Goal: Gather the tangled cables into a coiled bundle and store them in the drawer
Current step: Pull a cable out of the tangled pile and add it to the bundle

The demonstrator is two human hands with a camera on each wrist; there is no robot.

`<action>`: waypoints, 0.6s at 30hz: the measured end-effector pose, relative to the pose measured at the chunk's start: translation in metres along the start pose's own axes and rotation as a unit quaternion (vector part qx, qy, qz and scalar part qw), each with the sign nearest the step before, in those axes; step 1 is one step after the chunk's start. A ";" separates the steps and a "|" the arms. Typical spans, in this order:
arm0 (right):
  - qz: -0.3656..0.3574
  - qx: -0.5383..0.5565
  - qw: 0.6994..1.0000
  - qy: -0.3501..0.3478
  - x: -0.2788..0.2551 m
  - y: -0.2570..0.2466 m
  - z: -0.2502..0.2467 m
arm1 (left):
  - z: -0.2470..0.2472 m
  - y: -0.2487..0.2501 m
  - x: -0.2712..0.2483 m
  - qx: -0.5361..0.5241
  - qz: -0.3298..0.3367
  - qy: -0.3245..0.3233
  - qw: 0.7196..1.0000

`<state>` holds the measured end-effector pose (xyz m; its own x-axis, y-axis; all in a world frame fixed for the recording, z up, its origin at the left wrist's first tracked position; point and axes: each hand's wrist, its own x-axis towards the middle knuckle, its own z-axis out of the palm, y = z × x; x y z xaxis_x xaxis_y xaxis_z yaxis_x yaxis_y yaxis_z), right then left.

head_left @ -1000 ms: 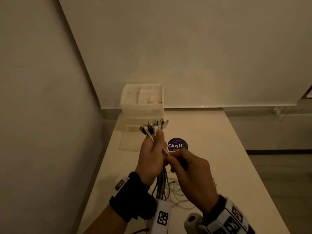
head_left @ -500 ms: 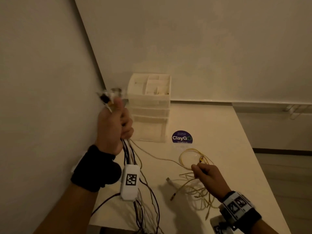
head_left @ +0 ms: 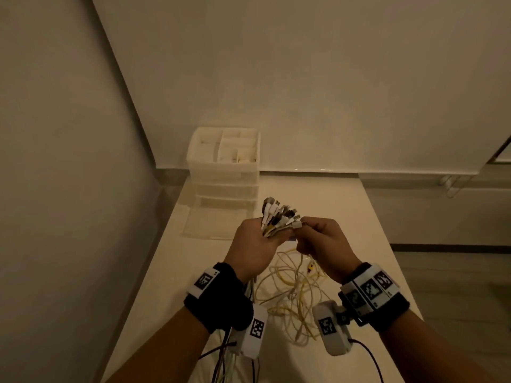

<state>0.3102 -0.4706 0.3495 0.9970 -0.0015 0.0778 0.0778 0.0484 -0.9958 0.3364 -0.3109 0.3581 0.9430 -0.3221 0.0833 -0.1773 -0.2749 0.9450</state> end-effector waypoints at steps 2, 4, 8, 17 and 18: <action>-0.004 0.023 1.000 -0.009 -0.002 0.001 -0.003 | 0.002 0.002 0.002 0.022 0.013 0.002 1.000; -0.004 0.039 0.999 -0.021 -0.005 0.010 -0.006 | 0.000 0.007 0.003 0.034 0.024 0.033 0.999; 0.009 0.011 1.000 -0.021 -0.009 0.037 -0.008 | -0.018 0.021 0.020 -0.103 -0.003 0.151 0.983; 0.076 -0.007 0.994 0.077 -0.005 0.098 -0.033 | -0.088 0.042 0.035 -0.253 0.044 0.275 0.927; 0.081 -0.006 0.993 0.087 -0.005 0.101 -0.035 | -0.090 0.040 0.033 -0.251 0.045 0.287 0.923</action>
<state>0.3136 -0.5003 0.2473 0.9818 -0.1664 -0.0914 -0.0843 0.0492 -0.9952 0.3855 -0.2513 0.4269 0.9505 0.2491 0.1859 -0.2447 0.2307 0.9418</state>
